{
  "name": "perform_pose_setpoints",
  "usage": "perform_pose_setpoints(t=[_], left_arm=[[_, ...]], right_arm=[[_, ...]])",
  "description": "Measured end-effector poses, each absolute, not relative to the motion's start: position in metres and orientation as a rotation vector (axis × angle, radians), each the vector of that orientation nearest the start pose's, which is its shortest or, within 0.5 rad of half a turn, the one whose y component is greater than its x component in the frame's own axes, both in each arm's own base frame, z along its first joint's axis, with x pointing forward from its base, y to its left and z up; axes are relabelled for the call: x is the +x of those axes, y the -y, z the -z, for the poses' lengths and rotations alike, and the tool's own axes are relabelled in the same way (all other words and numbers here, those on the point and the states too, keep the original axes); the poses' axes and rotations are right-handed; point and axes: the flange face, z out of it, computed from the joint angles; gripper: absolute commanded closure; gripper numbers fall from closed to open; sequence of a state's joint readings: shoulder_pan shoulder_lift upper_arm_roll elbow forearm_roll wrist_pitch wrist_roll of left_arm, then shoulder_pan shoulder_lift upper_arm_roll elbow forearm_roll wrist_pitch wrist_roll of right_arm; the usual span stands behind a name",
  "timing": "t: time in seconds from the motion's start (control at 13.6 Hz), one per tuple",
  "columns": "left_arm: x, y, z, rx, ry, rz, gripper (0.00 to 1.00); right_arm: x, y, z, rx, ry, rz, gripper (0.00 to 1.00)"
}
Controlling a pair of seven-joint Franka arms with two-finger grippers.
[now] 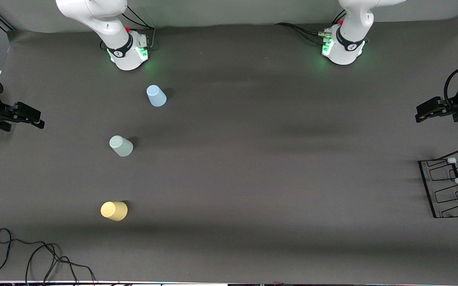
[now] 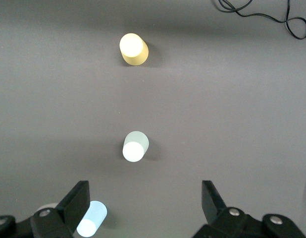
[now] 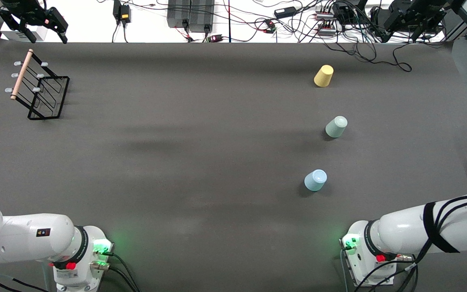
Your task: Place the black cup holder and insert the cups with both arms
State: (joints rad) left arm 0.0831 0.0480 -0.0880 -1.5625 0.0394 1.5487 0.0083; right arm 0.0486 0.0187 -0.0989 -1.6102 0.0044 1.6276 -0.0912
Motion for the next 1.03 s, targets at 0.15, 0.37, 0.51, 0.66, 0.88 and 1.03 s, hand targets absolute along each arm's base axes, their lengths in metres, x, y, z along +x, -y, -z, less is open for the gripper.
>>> perform_pose_setpoints(t=[0.15,0.37,0.51,0.66,0.88,1.03], left_arm=[[0.566,0.0,-0.6,-3.096,-0.032,-0.097,0.0],[0.567,0.003,-0.6,-3.114,-0.036,-0.082,0.0],[0.574,-0.002,-0.599,-3.138,-0.014,-0.049,0.0],[0.591,-0.031,-0.591,-3.142,0.043,-0.044,0.0],[0.625,-0.106,-0.543,-3.139,0.135,-0.098,0.0],[0.645,-0.153,-0.502,-3.104,0.071,-0.097,0.0]], right_arm=[[0.564,0.028,-0.601,-3.138,0.062,-0.001,0.0],[0.563,0.03,-0.601,-3.139,0.055,0.002,0.0],[0.563,0.03,-0.601,-3.139,0.055,0.002,0.0],[0.563,0.03,-0.601,-3.139,0.056,0.002,0.0],[0.564,0.03,-0.601,-3.139,0.058,0.002,0.0],[0.564,0.029,-0.601,-3.139,0.058,0.002,0.0]])
